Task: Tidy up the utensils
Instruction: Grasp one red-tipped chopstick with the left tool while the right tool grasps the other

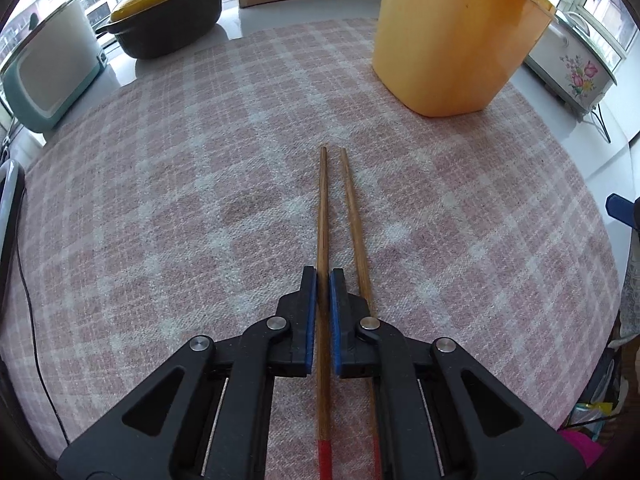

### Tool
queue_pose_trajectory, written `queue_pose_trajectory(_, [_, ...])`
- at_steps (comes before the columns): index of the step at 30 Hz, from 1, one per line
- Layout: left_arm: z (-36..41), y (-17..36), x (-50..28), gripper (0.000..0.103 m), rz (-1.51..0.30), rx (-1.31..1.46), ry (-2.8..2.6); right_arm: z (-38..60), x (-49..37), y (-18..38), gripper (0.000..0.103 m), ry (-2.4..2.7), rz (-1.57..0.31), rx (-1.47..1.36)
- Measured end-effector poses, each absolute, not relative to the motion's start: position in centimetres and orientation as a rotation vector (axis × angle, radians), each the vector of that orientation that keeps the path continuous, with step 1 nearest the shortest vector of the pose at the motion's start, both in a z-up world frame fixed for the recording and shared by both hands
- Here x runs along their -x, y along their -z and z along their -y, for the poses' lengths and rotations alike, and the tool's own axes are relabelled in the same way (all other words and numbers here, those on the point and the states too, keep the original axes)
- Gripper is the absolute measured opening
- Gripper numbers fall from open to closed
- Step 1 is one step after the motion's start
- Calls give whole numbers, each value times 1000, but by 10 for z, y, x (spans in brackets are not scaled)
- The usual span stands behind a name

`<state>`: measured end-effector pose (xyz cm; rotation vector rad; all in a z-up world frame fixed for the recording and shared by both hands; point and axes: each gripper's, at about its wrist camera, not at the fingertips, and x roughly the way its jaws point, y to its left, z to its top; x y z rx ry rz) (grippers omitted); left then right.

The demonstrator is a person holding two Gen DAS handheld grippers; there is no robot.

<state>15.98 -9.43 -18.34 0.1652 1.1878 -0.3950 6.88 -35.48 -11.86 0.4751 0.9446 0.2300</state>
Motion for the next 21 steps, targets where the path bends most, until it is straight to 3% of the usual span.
queue_pose_trajectory(6, [69,180,-153,4,-1198,-77,371,303,-88,132,58,-324,-1059,-455])
queue_pose_trajectory(8, [60,179,-150,4,-1196,-43,367,285,-98,140,49,-347,-1109,-463])
queue_pose_trajectory(21, [16,171,-129,4,-1182,35,329,204,-158,164,33,-321,-1275,-342])
